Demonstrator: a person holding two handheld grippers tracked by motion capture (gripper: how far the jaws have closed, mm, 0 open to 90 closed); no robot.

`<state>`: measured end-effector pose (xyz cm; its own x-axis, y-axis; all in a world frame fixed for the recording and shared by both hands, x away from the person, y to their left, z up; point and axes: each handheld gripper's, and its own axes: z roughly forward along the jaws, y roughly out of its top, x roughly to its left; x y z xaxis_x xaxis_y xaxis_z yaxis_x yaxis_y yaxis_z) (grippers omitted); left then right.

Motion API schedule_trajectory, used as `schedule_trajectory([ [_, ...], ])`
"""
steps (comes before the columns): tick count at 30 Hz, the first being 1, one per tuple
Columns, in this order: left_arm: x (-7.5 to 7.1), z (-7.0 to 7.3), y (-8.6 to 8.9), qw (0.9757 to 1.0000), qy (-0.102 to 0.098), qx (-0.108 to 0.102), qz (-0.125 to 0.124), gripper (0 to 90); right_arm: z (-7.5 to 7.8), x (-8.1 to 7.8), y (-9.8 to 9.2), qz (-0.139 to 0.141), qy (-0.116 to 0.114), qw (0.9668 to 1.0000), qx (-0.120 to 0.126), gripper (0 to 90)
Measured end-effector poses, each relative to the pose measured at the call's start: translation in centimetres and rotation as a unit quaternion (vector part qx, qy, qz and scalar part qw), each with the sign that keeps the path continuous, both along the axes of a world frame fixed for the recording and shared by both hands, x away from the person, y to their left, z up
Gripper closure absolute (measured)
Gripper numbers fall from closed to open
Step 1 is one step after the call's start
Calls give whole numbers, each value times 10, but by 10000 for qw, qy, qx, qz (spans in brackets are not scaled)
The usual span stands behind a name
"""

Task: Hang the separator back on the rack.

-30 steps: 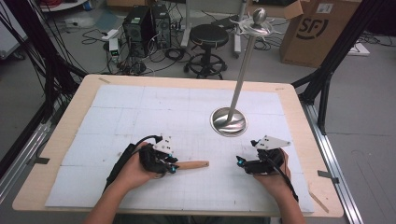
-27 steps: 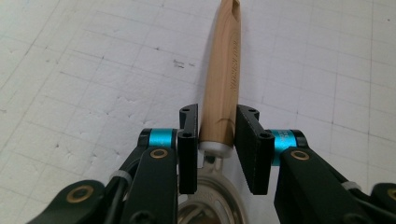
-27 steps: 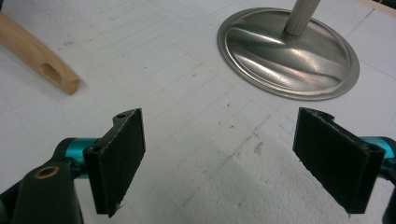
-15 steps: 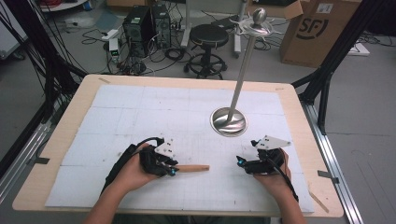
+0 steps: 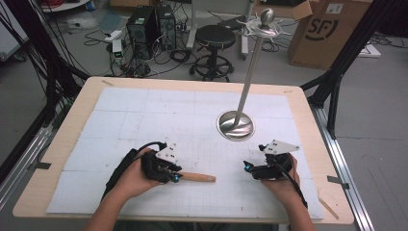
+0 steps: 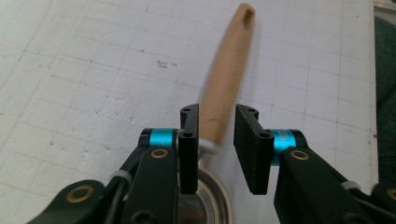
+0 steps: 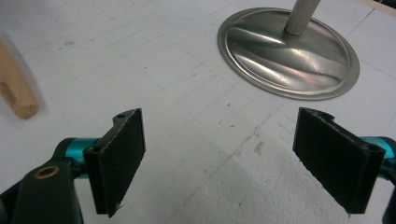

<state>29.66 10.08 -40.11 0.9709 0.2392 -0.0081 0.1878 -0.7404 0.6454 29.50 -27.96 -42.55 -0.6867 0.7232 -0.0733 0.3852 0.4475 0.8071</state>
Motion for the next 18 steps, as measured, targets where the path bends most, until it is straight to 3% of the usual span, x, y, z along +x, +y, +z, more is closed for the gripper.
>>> schedule_trajectory([
  [6, 1, -1, -1, 9999, -113, 42, 78, 616, 0, 0, 0, 13, 2, 10000, -7, 157],
  [12, 6, -5, -3, 9999, -52, 129, 20, 491, -1, 0, 1, 6, 11, 10000, 10, 157],
  [18, 14, -16, -18, 9971, -45, 734, -169, 481, -1, 1, 1, 6, 28, 10000, -28, 157],
])
